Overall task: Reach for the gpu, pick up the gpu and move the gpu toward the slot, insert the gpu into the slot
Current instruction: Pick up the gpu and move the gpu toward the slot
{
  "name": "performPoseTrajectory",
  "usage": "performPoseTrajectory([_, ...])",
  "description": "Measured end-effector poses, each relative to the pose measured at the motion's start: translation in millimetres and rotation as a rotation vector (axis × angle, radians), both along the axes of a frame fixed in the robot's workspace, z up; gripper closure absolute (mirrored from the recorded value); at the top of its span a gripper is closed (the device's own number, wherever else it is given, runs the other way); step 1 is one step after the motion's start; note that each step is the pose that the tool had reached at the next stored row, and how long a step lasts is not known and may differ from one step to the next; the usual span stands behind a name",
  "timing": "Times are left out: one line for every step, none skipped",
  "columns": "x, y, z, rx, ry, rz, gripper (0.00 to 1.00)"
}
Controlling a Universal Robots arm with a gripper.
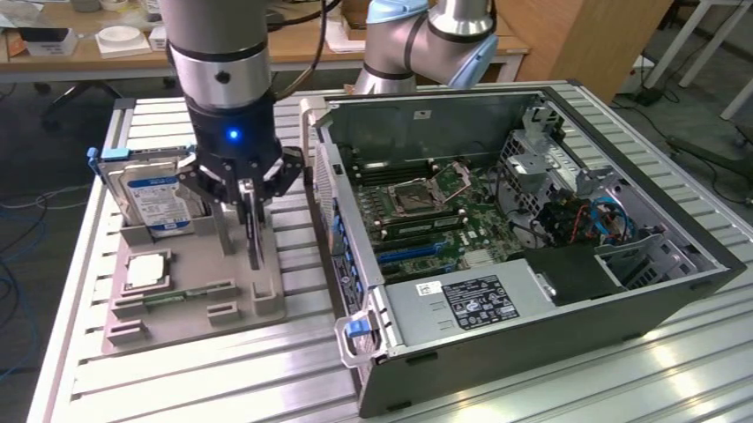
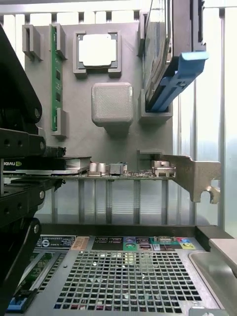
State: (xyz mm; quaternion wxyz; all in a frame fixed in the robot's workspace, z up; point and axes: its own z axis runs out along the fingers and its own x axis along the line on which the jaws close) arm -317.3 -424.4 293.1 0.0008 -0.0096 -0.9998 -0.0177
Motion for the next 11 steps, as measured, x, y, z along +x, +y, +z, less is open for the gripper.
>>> performPoseTrajectory([0.0, 0.0, 2.5, 0.0, -0.0001, 0.0, 0.74])
performPoseTrajectory([0.0, 0.0, 4.7, 0.0, 0.0, 0.0, 0.74])
performPoseTrajectory([0.0, 0.0, 6.7, 0.0, 0.0, 0.0, 0.74])
performPoseTrajectory([0.0, 0.0, 8.8, 0.0, 0.0, 0.0, 0.74])
performPoseTrajectory([0.0, 0.0, 10.8, 0.0, 0.0, 0.0, 0.74])
performPoseTrajectory([-0.1, 0.0, 13.0, 0.0, 0.0, 0.0, 0.74])
performPoseTrajectory([0.0, 0.0, 15.2, 0.0, -0.0001, 0.0, 0.74])
performPoseTrajectory([0.0, 0.0, 18.0, 0.0001, -0.0001, 0.0, 0.74])
performPoseTrajectory([-0.1, 0.0, 20.4, 0.0002, 0.0, 0.0, 0.74])
performPoseTrajectory([-0.1, 0.0, 22.9, 0.0003, -0.0001, 0.0, 0.74])
performPoseTrajectory([-0.1, 0.0, 25.6, 0.0003, -0.0001, 0.0, 0.74])
